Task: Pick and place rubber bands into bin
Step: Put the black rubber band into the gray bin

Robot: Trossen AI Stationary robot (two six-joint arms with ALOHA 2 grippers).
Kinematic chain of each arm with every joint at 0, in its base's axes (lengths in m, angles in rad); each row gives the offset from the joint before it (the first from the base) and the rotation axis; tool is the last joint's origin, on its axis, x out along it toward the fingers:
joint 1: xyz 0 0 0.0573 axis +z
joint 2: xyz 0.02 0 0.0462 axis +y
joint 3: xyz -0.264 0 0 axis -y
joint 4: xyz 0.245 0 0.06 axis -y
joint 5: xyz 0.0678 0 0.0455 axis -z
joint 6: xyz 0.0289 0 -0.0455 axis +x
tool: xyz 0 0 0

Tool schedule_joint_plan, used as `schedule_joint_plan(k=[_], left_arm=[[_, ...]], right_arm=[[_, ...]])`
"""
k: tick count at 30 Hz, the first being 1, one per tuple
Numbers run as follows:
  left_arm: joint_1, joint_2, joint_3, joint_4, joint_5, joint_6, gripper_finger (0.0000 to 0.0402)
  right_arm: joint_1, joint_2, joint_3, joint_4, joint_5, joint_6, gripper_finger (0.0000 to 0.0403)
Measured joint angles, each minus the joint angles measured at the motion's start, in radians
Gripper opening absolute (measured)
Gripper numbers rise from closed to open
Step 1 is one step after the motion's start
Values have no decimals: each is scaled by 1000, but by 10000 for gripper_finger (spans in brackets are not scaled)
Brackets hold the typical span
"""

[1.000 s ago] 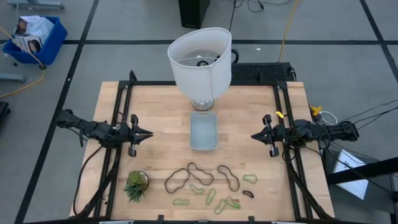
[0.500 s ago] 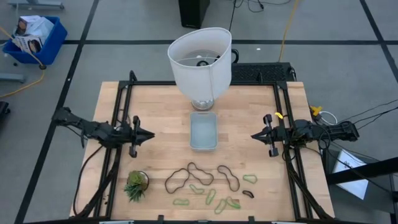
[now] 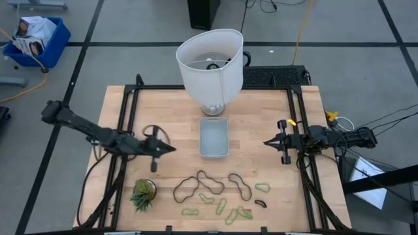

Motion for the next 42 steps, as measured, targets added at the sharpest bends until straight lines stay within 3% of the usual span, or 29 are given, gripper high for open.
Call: schedule_joint_plan(k=[8, 15, 22, 27, 38, 42], left_arm=[[-29, 380, 242, -3, -24, 7, 8], [-63, 590, 408, -2, 5, 20, 9], [-69, 734, 500, -4, 15, 136, 10], [-74, 812, 552, -1, 86, 122, 10], [-109, 905, 561, -62, 115, 131, 12], [-109, 941, 562, -34, 94, 155, 37]], right_arm=[[0, 0, 0, 0, 0, -52, 0], [0, 0, 0, 9, -3, -28, 0], [0, 0, 0, 39, -5, 74, 0], [0, 0, 0, 76, 0, 75, 0], [0, 0, 0, 90, 50, 107, 0], [0, 0, 0, 90, 50, 105, 0]])
